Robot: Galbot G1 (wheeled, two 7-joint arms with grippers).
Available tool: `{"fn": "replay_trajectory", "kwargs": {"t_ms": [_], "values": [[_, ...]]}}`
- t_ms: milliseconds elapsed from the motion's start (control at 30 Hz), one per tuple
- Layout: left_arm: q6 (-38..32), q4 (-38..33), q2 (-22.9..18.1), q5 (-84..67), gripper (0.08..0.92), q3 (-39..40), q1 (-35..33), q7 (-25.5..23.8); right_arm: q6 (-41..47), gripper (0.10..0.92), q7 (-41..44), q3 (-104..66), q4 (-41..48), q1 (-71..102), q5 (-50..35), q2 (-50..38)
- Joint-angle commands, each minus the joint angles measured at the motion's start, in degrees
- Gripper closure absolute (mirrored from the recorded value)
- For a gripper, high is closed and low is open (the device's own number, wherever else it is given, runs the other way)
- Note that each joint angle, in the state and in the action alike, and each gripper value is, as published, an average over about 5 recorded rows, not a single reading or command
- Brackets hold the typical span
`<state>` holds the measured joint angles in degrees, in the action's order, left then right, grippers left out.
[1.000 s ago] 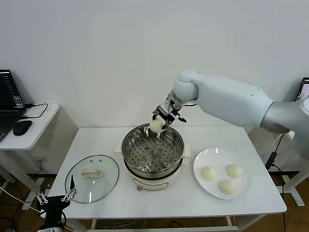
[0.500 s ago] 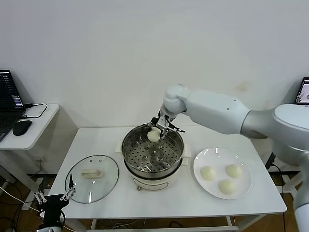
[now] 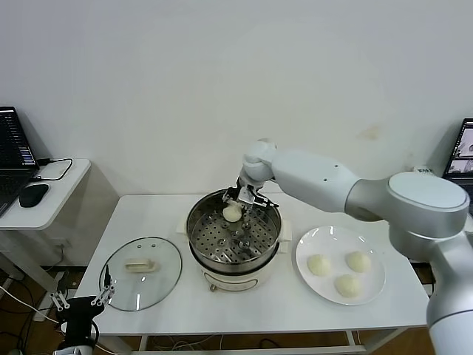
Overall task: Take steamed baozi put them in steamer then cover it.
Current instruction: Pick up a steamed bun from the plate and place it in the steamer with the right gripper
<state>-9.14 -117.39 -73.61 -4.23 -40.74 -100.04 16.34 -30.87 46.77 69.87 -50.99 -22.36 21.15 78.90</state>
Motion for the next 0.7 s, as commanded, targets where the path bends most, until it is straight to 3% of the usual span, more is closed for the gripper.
{"fn": "replay_trajectory", "kwargs": {"t_ms": [33,200,367,500,700], "values": [[0.0,0.1,0.0,0.0,0.177,0.1,0.0,0.0,-2.7,0.449,-1.2,-1.3,3.9,1.3,3.9,1.9],[0.1,-0.1,-0.1,0.1,0.177,0.2,0.2,-0.1,-1.8,0.331,-1.1,-0.8,1.9,0.0,-0.7,1.1],[0.3,-0.5,0.0,0.0,0.177,0.1,0.1,-0.2,6.2,0.217,3.4,2.7,-6.1,-7.5,-16.2,-2.4],[0.4,-1.2,0.2,-0.6,0.177,0.1,0.0,-0.6,18.3,0.204,8.7,5.1,-16.8,-14.0,-28.1,-7.8],[0.4,-2.1,1.0,-2.5,0.177,-0.1,-0.3,-2.0,36.0,0.202,13.7,7.5,-30.5,-21.8,-37.8,-18.7]]}}
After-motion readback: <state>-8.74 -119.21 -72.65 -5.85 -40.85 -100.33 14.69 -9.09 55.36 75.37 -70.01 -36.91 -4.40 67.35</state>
